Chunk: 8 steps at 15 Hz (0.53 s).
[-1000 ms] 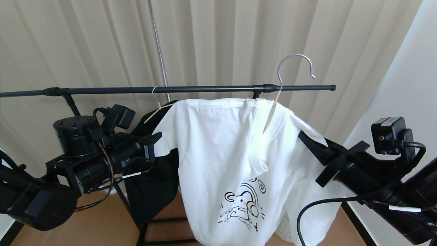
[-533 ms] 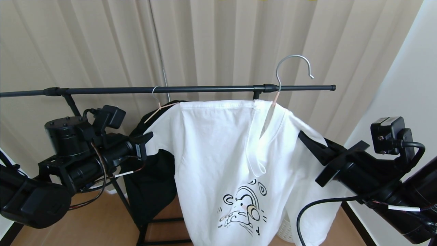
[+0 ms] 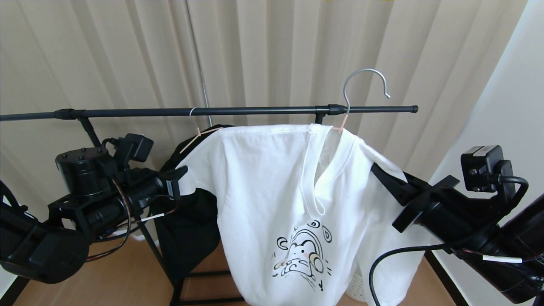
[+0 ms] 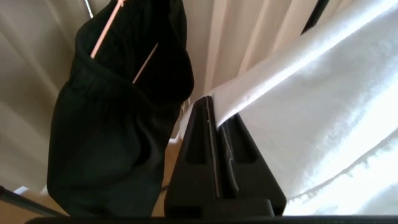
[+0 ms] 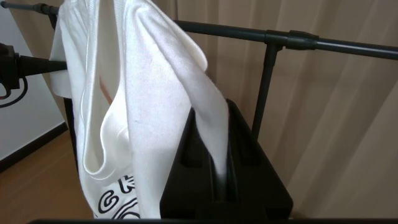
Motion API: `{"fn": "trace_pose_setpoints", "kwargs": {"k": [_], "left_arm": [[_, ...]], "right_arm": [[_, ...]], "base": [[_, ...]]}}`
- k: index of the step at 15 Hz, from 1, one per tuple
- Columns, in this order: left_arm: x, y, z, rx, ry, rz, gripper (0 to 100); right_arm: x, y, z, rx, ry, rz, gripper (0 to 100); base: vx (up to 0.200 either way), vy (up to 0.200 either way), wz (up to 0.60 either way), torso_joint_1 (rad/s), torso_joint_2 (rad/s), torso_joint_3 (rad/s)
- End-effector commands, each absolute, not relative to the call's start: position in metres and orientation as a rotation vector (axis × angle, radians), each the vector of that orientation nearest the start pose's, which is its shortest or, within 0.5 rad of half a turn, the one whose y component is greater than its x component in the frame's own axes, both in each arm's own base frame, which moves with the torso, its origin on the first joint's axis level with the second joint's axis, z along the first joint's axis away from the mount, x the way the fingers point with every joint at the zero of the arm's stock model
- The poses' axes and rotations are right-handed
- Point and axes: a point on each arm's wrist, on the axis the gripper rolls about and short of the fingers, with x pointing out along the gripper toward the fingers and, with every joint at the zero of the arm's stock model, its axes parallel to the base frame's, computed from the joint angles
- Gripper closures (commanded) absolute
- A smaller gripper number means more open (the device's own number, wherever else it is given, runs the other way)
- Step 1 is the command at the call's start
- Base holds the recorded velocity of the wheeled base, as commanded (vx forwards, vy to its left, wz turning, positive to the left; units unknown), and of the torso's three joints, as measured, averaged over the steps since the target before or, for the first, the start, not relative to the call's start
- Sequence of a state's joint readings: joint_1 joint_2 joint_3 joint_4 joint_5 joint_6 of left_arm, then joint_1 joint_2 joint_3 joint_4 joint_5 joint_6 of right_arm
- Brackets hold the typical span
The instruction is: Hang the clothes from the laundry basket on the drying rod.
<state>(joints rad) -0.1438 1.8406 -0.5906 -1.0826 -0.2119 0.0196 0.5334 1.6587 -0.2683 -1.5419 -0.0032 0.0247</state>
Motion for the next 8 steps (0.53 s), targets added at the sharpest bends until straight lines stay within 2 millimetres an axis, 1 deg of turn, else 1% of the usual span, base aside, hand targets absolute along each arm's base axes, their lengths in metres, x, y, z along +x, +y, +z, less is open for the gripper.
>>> {"fn": "trace_pose_setpoints", "kwargs": {"k": [1, 5, 8], "left_arm": [[0.3059, -0.0463, 0.1238, 0.011, 0.176, -0.347, 100], [0.3058, -0.043, 0.1194, 0.01, 0.176, -0.338, 100], [0.3062, -0.0421, 0.1198, 0.009, 0.174, -0.335, 100]], "right_arm": [[0.2014, 0.1185, 0.1555, 0.064, -0.14, 0.53, 100], [0.203, 0.1166, 0.1557, 0.065, -0.142, 0.521, 100], [0.2044, 0.1137, 0.1553, 0.064, -0.14, 0.507, 100]], "base": [[0.0, 0.0, 0.0, 0.0, 0.0, 0.0], [0.0, 0.0, 0.0, 0.0, 0.0, 0.0], [0.0, 0.0, 0.0, 0.0, 0.0, 0.0]]}}
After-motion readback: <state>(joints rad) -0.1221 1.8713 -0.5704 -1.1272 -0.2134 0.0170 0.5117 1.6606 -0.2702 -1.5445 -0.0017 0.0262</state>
